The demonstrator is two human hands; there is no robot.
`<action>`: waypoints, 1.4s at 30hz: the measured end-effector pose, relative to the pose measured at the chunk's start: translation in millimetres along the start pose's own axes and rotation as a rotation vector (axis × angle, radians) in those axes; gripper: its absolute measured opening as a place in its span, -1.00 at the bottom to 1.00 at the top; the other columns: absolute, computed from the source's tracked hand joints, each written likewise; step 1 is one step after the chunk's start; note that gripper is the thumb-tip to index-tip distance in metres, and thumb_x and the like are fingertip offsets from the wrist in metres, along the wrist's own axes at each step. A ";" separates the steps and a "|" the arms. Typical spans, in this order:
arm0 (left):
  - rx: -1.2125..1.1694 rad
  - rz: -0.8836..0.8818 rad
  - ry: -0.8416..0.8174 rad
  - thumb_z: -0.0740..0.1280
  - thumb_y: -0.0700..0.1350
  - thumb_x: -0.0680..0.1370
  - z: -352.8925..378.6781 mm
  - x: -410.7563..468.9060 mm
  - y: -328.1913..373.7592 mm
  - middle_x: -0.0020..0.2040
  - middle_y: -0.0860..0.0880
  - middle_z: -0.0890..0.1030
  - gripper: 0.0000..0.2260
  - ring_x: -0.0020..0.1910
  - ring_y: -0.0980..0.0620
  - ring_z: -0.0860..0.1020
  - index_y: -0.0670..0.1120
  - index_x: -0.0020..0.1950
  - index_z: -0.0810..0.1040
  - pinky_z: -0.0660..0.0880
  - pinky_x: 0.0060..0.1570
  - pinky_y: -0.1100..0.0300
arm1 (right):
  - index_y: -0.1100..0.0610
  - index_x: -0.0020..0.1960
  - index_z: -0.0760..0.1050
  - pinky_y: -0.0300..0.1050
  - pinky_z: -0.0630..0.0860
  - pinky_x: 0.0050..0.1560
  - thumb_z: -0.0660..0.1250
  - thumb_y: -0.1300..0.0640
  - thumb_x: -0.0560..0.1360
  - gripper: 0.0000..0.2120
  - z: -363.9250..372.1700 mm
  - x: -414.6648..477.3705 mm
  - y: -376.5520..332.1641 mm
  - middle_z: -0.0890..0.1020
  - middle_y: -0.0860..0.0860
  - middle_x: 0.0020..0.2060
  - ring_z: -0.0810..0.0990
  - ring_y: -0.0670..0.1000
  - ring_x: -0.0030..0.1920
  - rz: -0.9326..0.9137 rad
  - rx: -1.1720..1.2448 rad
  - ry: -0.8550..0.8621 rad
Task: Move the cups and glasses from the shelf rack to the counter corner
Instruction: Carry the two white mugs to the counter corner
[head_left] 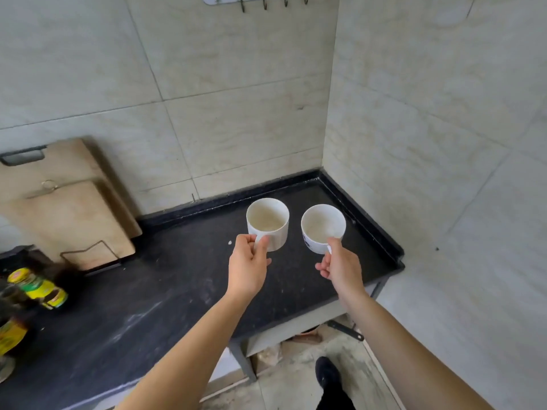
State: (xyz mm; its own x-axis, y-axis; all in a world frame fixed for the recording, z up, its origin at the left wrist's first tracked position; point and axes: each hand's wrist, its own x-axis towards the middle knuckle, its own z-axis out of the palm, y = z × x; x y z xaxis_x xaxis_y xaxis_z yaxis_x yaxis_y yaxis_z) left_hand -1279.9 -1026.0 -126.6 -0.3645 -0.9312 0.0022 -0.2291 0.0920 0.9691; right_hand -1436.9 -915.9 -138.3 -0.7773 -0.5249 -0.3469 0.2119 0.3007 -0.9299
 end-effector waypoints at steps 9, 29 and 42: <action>0.059 -0.208 0.085 0.23 0.10 0.64 119.9 163.7 3.9 0.02 0.02 0.61 -0.87 0.01 0.09 0.64 0.07 0.03 0.44 0.61 -0.05 0.19 | 0.16 -0.22 0.50 -0.13 0.50 -0.36 0.10 -0.06 0.59 -0.62 -15.9 223.6 -58.9 0.62 0.06 -0.25 0.75 0.07 -0.23 0.139 -0.168 -0.149; 0.208 -0.487 -0.019 0.03 0.10 0.69 255.9 366.2 -134.2 -0.13 -0.01 0.52 -0.75 -0.25 0.09 0.45 -0.05 0.10 0.35 0.41 -0.31 0.18 | 0.08 -0.22 0.45 -0.03 0.38 -0.21 0.02 -0.16 0.58 -0.59 75.7 494.8 -16.3 0.55 0.02 -0.21 0.58 0.00 -0.34 0.251 -0.391 -0.172; 0.161 -0.467 -0.034 0.02 0.11 0.70 291.5 403.7 -146.4 -0.17 0.05 0.51 -0.77 -0.29 0.14 0.45 0.00 0.05 0.34 0.37 -0.40 0.34 | 0.04 -0.27 0.41 0.04 0.37 -0.15 0.01 -0.19 0.59 -0.57 98.3 545.1 -4.6 0.51 0.00 -0.23 0.58 -0.01 -0.39 0.208 -0.370 -0.155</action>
State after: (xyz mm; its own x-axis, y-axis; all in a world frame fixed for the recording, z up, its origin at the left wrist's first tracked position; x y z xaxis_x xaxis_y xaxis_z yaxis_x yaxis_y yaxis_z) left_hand -1656.7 -1312.6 -339.5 -0.2181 -0.8740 -0.4342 -0.5102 -0.2772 0.8142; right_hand -1803.3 -1281.7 -335.1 -0.6364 -0.5282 -0.5621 0.1061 0.6618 -0.7421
